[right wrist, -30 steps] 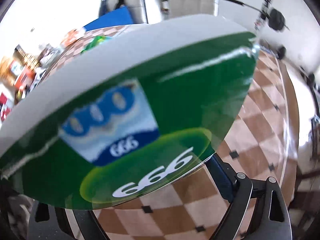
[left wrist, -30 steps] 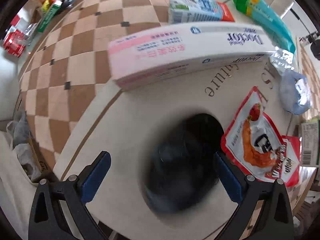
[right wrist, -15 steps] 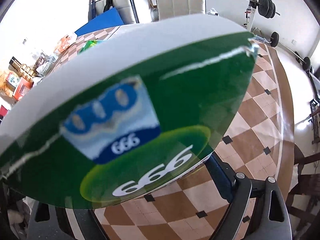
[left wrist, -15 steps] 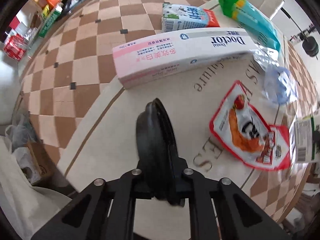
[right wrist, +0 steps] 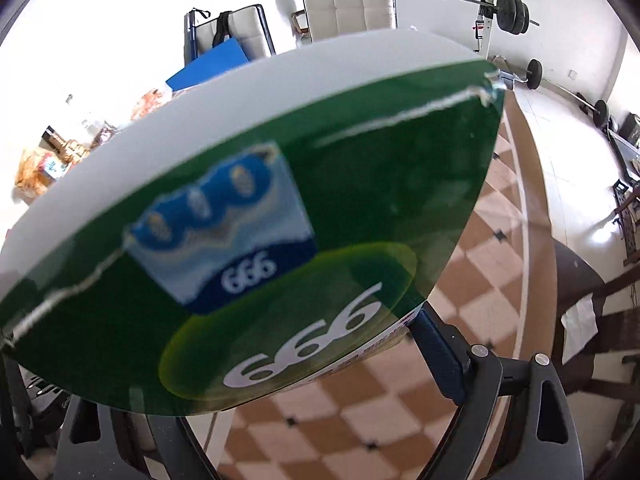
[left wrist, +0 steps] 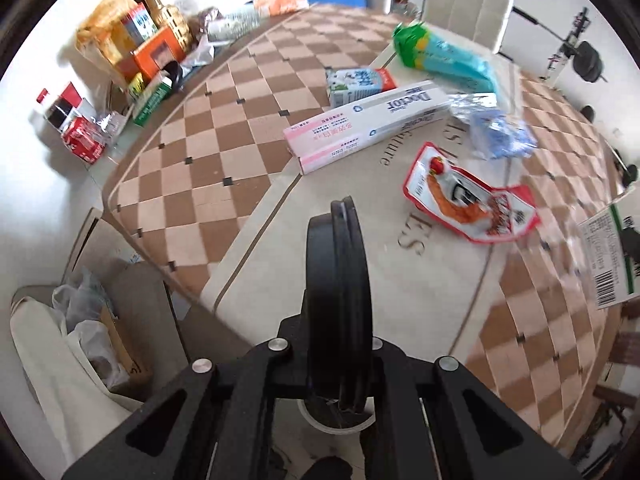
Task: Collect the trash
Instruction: 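Carry the box and lid over the bin and release both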
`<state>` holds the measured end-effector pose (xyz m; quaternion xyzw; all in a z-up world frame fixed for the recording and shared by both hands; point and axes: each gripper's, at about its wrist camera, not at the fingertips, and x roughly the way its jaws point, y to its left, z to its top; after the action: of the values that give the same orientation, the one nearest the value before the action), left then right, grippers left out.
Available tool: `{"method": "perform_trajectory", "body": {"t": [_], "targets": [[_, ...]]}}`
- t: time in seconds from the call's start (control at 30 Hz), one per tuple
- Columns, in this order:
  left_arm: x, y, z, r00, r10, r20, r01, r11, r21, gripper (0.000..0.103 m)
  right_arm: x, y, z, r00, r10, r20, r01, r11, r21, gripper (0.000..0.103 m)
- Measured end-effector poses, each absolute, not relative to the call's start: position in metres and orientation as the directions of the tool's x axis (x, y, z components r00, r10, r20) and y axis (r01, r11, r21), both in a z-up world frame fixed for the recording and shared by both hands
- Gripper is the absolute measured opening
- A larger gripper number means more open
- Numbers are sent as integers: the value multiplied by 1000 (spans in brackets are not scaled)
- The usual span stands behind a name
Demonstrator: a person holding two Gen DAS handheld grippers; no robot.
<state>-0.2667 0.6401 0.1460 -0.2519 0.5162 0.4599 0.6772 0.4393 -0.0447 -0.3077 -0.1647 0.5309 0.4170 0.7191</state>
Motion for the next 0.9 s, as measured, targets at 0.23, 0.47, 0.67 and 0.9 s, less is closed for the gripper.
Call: {"method": "perform_trajectory", "body": {"t": [0.23,0.47,0.67,0.9], "targets": [[-345,607,166,123,363,-923,-867,492,78,5,343,-110,-287,65,432,-900,-766,599,232,92],[-426,563,142,119,233,-965,-866,500,14,5,231,-183,-302,-21,373,-928,-771,584,253,92],[-441,538,74,92,65,-994,-887,458,-52,5,170,-225,-374,-108,225,-968,-787,576,222,92],[-431,555,-72,95,-123,-988,-902,410,-137,5,151,-239,-515,-174,91,-980,-770,609,193,92]]}}
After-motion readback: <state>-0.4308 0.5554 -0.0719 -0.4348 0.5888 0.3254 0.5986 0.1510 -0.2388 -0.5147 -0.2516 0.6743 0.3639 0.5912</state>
